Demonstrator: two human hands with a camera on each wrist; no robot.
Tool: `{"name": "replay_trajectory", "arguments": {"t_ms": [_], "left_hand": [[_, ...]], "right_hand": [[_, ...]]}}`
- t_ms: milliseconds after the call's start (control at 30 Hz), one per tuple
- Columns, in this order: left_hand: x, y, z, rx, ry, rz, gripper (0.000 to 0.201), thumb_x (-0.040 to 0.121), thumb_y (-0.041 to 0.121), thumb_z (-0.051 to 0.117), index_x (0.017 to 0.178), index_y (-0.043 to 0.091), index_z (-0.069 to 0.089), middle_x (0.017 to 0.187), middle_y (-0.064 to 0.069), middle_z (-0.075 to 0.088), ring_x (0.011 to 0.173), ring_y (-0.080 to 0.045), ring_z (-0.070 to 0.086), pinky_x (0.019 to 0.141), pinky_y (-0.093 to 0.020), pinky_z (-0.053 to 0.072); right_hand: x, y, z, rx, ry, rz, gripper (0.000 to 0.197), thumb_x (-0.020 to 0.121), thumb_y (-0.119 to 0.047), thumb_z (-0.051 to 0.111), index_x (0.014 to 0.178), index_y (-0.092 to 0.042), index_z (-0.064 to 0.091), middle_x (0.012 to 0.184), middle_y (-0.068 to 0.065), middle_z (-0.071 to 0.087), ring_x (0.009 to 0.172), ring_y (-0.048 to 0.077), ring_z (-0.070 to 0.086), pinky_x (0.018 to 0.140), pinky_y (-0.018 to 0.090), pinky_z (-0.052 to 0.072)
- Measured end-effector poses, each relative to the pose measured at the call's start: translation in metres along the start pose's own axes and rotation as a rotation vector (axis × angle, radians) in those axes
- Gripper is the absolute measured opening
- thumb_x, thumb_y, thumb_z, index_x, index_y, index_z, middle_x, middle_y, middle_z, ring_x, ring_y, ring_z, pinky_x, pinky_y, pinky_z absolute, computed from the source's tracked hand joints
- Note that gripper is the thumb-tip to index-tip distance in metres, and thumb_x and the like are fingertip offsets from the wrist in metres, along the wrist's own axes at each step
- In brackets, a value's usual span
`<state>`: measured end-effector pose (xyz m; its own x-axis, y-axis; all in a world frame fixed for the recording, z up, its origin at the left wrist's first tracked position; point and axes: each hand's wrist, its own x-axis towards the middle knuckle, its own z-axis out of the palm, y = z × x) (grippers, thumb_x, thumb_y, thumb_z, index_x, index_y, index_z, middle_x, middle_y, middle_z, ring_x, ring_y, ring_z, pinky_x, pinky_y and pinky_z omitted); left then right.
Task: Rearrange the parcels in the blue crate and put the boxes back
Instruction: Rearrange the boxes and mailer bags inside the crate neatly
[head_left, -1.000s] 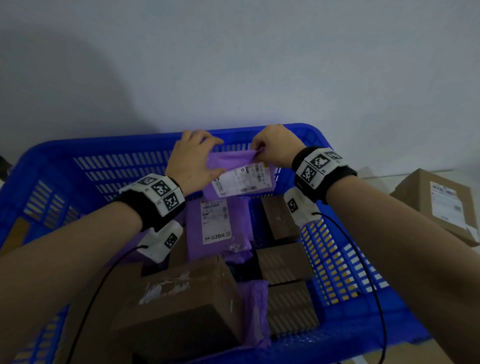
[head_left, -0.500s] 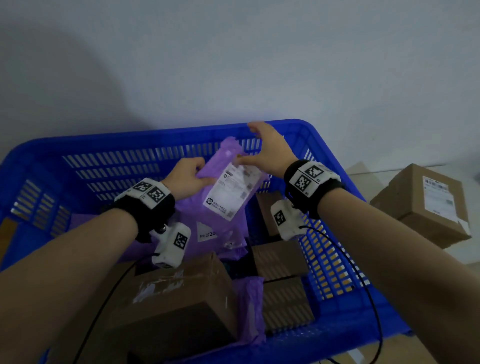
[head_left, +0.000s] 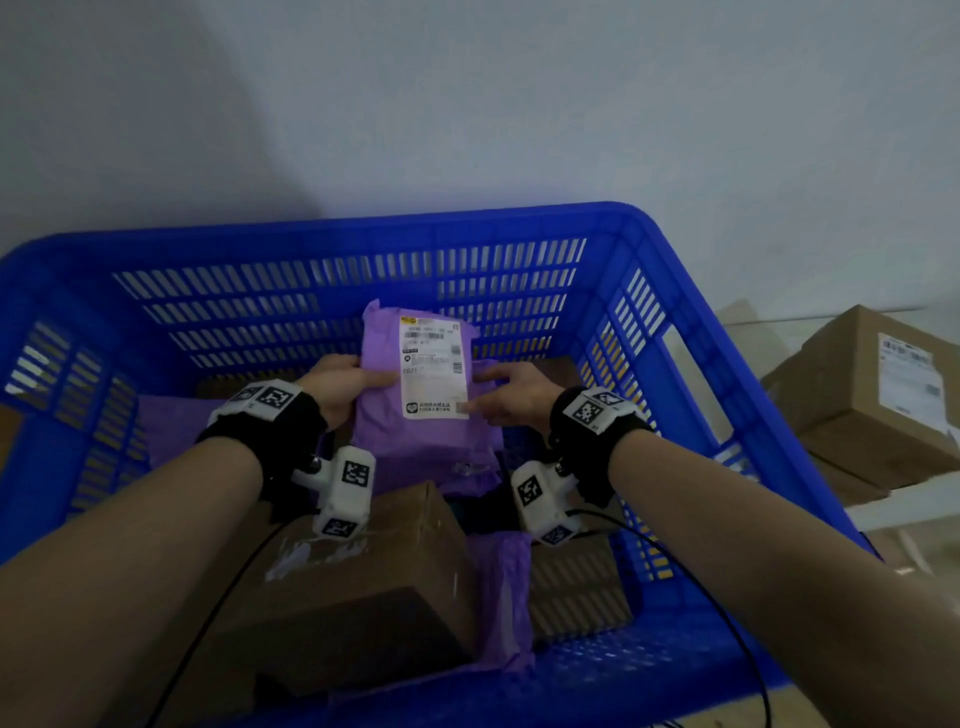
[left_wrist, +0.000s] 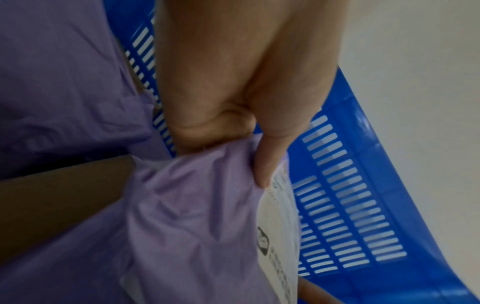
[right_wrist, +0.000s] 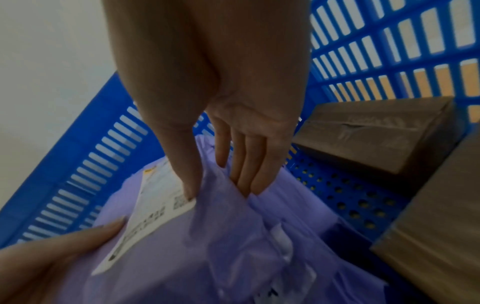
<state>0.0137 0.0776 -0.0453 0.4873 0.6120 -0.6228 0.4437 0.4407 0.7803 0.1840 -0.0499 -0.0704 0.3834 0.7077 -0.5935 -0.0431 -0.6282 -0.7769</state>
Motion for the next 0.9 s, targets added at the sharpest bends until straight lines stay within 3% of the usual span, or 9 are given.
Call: {"name": "replay_trajectory", "arguments": {"t_ms": [67,167,300,367,433,533,667,800,900], "left_hand": [[0.006,-0.001,-0.005,0.139,0.066,-0.031,0.034,0.085,-0.002,0.062,0.118,-0.009,0.057,0.117,-0.021,0.062,0.086,-0.033,0.064,0.086,-0.048,0.052],[0.022,-0.003,-0.014,0.412,0.066,-0.090,0.035,0.078,0.010,0.074,0.109,-0.003,0.064,0.114,-0.021,0.067,0.101,-0.038,0.065,0.091,-0.055,0.051],[0.014,0.016,-0.013,0.592,0.071,-0.118,0.034,0.083,0.015,0.069,0.109,-0.005,0.061,0.106,-0.024,0.065,0.094,-0.032,0.063,0.084,-0.041,0.055],[0.012,0.030,-0.011,0.820,0.130,-0.022,0.032,0.085,0.020,0.067,0.108,-0.001,0.061,0.111,-0.019,0.062,0.092,-0.028,0.059,0.077,-0.033,0.049],[0.011,0.042,-0.002,1.033,0.143,0.125,0.042,0.086,0.024,0.065,0.122,0.003,0.057,0.125,-0.016,0.057,0.107,-0.028,0.057,0.086,-0.033,0.046],[0.011,0.050,0.026,1.153,-0.019,0.269,0.048,0.091,0.026,0.059,0.136,0.012,0.049,0.135,-0.011,0.054,0.117,-0.027,0.055,0.091,-0.033,0.046],[0.025,0.035,0.065,1.372,-0.292,0.310,0.048,0.096,0.029,0.050,0.142,0.021,0.041,0.147,-0.005,0.042,0.127,-0.023,0.048,0.098,-0.031,0.042],[0.044,0.020,0.086,1.554,-0.328,0.336,0.048,0.096,0.023,0.047,0.143,0.027,0.040,0.148,-0.009,0.039,0.129,-0.026,0.045,0.099,-0.036,0.047],[0.052,0.016,0.089,1.677,-0.333,0.351,0.050,0.095,0.025,0.046,0.143,0.035,0.037,0.155,-0.012,0.023,0.143,-0.032,0.018,0.108,-0.045,0.038]], "right_hand": [[0.004,0.002,0.000,-0.048,-0.006,-0.003,0.056,0.076,-0.004,0.075,0.128,-0.002,0.052,0.080,0.006,0.056,0.066,0.013,0.053,0.058,0.022,0.049],[0.008,0.007,0.000,-0.095,-0.002,0.003,0.053,0.077,-0.001,0.073,0.126,-0.001,0.054,0.073,0.003,0.054,0.061,0.011,0.051,0.051,0.017,0.047],[0.012,0.009,-0.005,-0.137,0.046,-0.011,0.045,0.082,-0.006,0.069,0.124,0.000,0.054,0.070,0.004,0.057,0.062,0.011,0.053,0.057,0.021,0.046],[0.017,0.009,-0.014,-0.192,0.112,-0.048,0.041,0.083,-0.010,0.069,0.120,0.002,0.056,0.079,0.007,0.061,0.069,0.016,0.056,0.065,0.026,0.047],[0.020,0.011,-0.026,-0.291,0.194,-0.064,0.037,0.082,-0.014,0.070,0.115,-0.002,0.060,0.094,0.010,0.061,0.085,0.018,0.056,0.076,0.030,0.047],[0.019,0.022,-0.041,-0.418,0.308,-0.026,0.032,0.082,-0.017,0.066,0.112,-0.009,0.060,0.105,0.012,0.061,0.100,0.022,0.059,0.085,0.028,0.044],[0.018,0.038,-0.044,-0.593,0.380,0.127,0.060,0.083,-0.023,0.063,0.134,-0.007,0.037,0.135,0.021,0.044,0.125,0.034,0.048,0.101,0.037,0.041],[0.022,0.049,-0.042,-0.688,0.406,0.256,0.078,0.084,-0.024,0.065,0.144,-0.007,0.018,0.146,0.020,0.025,0.137,0.036,0.028,0.111,0.047,0.030],[0.027,0.053,-0.043,-0.729,0.422,0.315,0.077,0.086,-0.026,0.064,0.143,-0.006,0.018,0.146,0.020,0.025,0.136,0.035,0.028,0.109,0.047,0.030]]}}
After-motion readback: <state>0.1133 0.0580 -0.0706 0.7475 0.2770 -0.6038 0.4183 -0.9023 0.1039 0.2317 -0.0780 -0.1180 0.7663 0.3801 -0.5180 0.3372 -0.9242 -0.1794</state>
